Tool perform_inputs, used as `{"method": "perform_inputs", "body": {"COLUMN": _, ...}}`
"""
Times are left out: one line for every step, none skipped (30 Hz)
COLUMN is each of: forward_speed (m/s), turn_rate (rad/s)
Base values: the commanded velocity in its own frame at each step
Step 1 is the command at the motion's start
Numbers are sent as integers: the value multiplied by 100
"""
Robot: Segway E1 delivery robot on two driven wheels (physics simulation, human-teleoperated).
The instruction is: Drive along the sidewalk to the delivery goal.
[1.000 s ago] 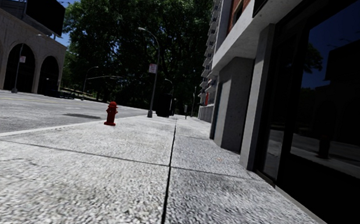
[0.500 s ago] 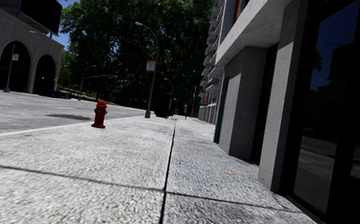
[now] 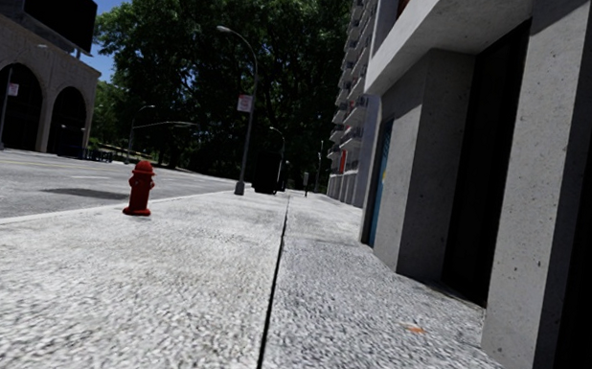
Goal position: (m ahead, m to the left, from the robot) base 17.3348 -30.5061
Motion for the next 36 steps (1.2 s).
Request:
{"method": "perform_inputs", "body": {"forward_speed": 200, "turn_rate": 0}}
{"method": "perform_inputs", "body": {"forward_speed": 200, "turn_rate": 0}}
{"method": "perform_inputs", "body": {"forward_speed": 200, "turn_rate": 0}}
{"method": "perform_inputs", "body": {"forward_speed": 200, "turn_rate": 0}}
{"method": "perform_inputs", "body": {"forward_speed": 200, "turn_rate": 0}}
{"method": "perform_inputs", "body": {"forward_speed": 200, "turn_rate": 0}}
{"method": "perform_inputs", "body": {"forward_speed": 200, "turn_rate": 0}}
{"method": "perform_inputs", "body": {"forward_speed": 200, "turn_rate": 0}}
{"method": "perform_inputs", "body": {"forward_speed": 200, "turn_rate": 0}}
{"method": "perform_inputs", "body": {"forward_speed": 200, "turn_rate": 0}}
{"method": "perform_inputs", "body": {"forward_speed": 200, "turn_rate": 0}}
{"method": "perform_inputs", "body": {"forward_speed": 200, "turn_rate": 0}}
{"method": "perform_inputs", "body": {"forward_speed": 200, "turn_rate": 0}}
{"method": "perform_inputs", "body": {"forward_speed": 200, "turn_rate": 0}}
{"method": "perform_inputs", "body": {"forward_speed": 200, "turn_rate": 0}}
{"method": "perform_inputs", "body": {"forward_speed": 200, "turn_rate": 0}}
{"method": "perform_inputs", "body": {"forward_speed": 200, "turn_rate": 0}}
{"method": "perform_inputs", "body": {"forward_speed": 200, "turn_rate": 0}}
{"method": "perform_inputs", "body": {"forward_speed": 200, "turn_rate": 0}}
{"method": "perform_inputs", "body": {"forward_speed": 200, "turn_rate": 0}}
{"method": "perform_inputs", "body": {"forward_speed": 200, "turn_rate": 0}}
{"method": "perform_inputs", "body": {"forward_speed": 200, "turn_rate": 0}}
{"method": "perform_inputs", "body": {"forward_speed": 200, "turn_rate": 0}}
{"method": "perform_inputs", "body": {"forward_speed": 200, "turn_rate": 0}}
{"method": "perform_inputs", "body": {"forward_speed": 200, "turn_rate": 0}}
{"method": "perform_inputs", "body": {"forward_speed": 200, "turn_rate": 0}}
{"method": "perform_inputs", "body": {"forward_speed": 200, "turn_rate": 0}}
{"method": "perform_inputs", "body": {"forward_speed": 200, "turn_rate": 0}}
{"method": "perform_inputs", "body": {"forward_speed": 200, "turn_rate": 0}}
{"method": "perform_inputs", "body": {"forward_speed": 200, "turn_rate": 0}}
{"method": "perform_inputs", "body": {"forward_speed": 200, "turn_rate": 0}}
{"method": "perform_inputs", "body": {"forward_speed": 200, "turn_rate": 0}}
{"method": "perform_inputs", "body": {"forward_speed": 200, "turn_rate": 0}}
{"method": "perform_inputs", "body": {"forward_speed": 200, "turn_rate": 0}}
{"method": "perform_inputs", "body": {"forward_speed": 200, "turn_rate": 0}}
{"method": "perform_inputs", "body": {"forward_speed": 200, "turn_rate": 0}}
